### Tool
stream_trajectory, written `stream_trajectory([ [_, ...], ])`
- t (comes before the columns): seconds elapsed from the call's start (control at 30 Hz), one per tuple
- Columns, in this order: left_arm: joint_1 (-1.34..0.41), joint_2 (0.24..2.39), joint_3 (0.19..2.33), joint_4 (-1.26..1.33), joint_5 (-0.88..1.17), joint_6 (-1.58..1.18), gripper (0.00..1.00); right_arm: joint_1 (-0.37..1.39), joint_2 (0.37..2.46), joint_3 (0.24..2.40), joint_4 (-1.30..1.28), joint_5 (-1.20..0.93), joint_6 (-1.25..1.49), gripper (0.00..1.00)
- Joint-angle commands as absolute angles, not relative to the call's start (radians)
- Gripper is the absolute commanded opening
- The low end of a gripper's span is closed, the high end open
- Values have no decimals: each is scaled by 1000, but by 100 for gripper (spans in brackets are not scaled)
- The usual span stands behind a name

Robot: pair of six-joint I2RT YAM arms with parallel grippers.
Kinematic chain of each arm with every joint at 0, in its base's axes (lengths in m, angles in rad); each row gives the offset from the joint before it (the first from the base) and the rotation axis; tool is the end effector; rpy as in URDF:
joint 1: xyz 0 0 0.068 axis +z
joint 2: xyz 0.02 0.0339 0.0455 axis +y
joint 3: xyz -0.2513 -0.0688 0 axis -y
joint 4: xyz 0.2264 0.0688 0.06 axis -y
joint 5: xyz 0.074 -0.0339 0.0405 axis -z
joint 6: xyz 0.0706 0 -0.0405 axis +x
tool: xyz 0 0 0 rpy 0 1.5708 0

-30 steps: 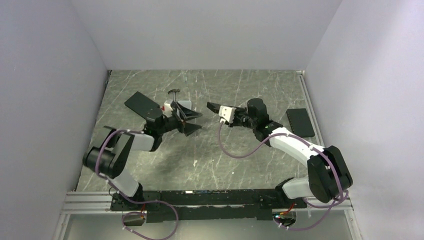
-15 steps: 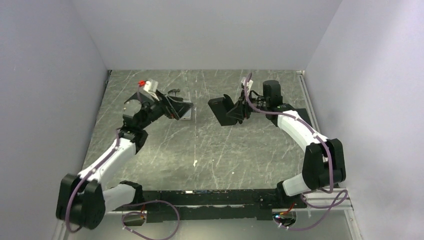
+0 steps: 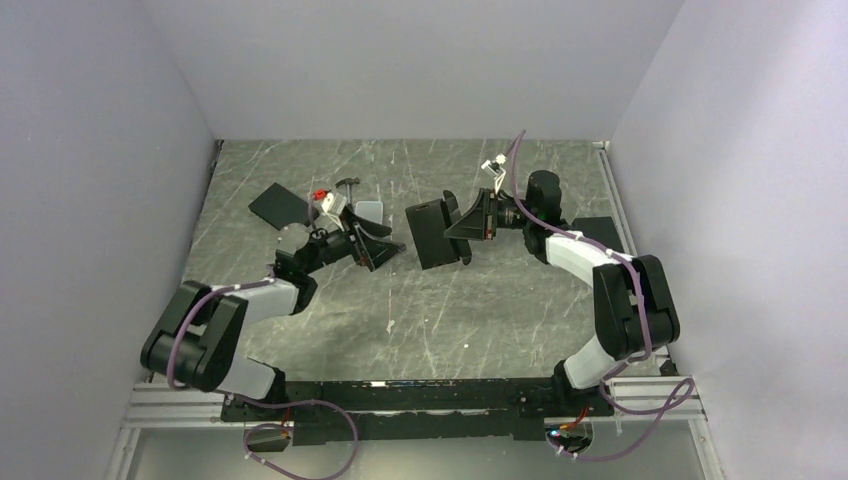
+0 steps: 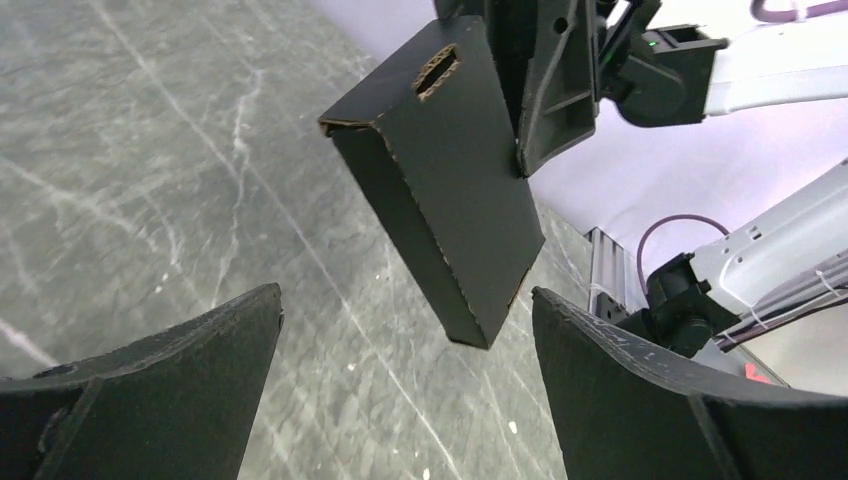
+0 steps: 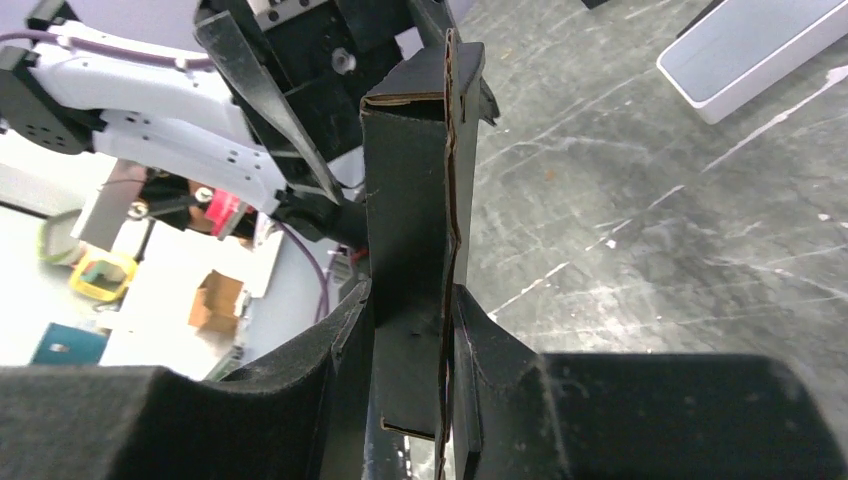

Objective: Fold the paper box
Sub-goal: Adjust the paper box at the center of the board.

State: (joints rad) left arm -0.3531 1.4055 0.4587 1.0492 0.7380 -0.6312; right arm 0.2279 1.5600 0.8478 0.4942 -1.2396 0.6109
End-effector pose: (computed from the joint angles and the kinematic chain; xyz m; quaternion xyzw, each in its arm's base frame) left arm 0.2512 -0.1432 0.2256 0.1786 0.6560 -0.5401 0.4960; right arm 0.2991 0.1379 0.2413 -0.2362 0.6924 0.6212 0.2809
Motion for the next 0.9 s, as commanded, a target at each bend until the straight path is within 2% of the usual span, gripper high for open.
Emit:
stream_trajectory([
  [0.0,-387,1504,513,1336,761,-747,100,227,1584,839,820,-1303,885,10],
  [0.37,-422,1666,595,1549,760,-973,99,255,1580,839,928,-1306,1000,6],
  [0.57,-469,1704,663,1552,763,-1046,99,274,1583,841,921,-1305,986,6],
  [0.63,-472,1711,679,1553,772,-1068,92,274,1584,842,903,-1305,970,6],
  [0.77,-478,1726,716,1553,804,-1120,72,274,1586,844,902,-1304,963,6],
  [0.87,-480,1724,721,1553,811,-1136,62,274,1582,847,880,-1303,942,6],
])
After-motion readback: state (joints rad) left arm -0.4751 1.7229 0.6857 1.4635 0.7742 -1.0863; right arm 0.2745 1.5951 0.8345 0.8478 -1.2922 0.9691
